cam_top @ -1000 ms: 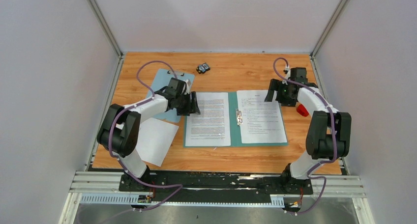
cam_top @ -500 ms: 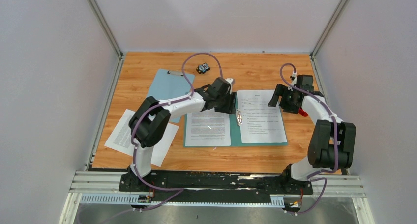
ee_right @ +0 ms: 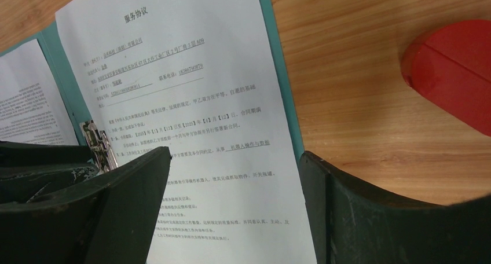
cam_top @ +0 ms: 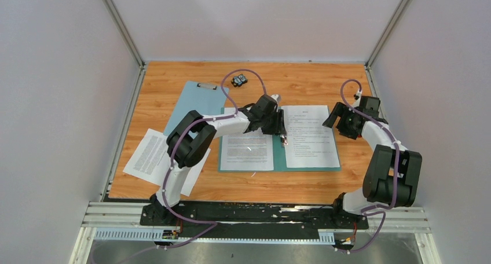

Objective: Put the files into the folder

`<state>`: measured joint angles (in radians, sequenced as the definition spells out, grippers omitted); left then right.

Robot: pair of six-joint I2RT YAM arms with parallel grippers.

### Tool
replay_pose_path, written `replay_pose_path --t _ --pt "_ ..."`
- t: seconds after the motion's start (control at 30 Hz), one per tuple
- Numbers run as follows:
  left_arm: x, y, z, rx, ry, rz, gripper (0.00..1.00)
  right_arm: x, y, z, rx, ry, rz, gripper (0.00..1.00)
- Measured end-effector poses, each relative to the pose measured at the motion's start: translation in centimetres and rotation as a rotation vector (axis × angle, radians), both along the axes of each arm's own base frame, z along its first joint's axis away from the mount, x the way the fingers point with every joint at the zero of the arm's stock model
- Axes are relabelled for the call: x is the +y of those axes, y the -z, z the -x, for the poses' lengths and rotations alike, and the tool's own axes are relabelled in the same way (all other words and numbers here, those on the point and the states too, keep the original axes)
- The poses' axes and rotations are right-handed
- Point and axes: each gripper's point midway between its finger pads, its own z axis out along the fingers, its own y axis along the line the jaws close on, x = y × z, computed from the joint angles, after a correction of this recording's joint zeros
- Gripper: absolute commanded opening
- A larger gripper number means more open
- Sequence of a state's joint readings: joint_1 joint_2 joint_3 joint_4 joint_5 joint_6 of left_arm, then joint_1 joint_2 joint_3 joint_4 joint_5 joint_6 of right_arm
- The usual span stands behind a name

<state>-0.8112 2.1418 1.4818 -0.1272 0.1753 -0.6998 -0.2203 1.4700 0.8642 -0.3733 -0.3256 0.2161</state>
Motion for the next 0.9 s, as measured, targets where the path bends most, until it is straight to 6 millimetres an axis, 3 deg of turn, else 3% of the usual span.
replay_pose_path --t 0.23,0.5,0.9 --pt "-1.6 0.0 0.1 0.048 -0.017 0.094 0.41 -1.3 1.0 -0.6 -0.012 0.031 -0.029 0.83" --pt "-2.6 0.5 0.4 0.102 -0.036 0.169 0.00 -1.5 2.2 -0.1 0.006 0.041 -0.075 0.89" --pt "-1.6 0.3 -0.2 0.212 -0.099 0.332 0.00 -4.0 0.3 -0.1 -0.083 0.102 -0.091 0.93"
